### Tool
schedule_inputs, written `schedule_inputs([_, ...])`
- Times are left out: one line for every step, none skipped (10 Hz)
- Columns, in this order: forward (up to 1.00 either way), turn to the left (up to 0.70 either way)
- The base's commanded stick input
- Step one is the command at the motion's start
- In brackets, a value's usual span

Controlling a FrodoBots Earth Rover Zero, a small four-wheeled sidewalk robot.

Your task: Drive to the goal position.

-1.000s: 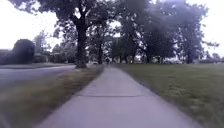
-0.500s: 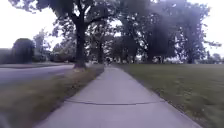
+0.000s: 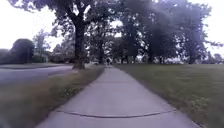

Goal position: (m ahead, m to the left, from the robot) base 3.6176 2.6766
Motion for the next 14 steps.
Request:
schedule_inputs([0.70, 0.00])
schedule_inputs([0.70, 0.00])
schedule_inputs([0.70, 0.00])
schedule_inputs([0.70, 0.00])
schedule_inputs([0.70, 0.00])
schedule_inputs([0.70, 0.00])
schedule_inputs([0.70, 0.00])
schedule_inputs([0.70, 0.00])
schedule_inputs([0.70, 0.00])
schedule_inputs([0.70, 0.00])
schedule_inputs([0.70, 0.00])
schedule_inputs([0.70, 0.00])
schedule_inputs([0.70, 0.00])
schedule_inputs([0.70, 0.00])
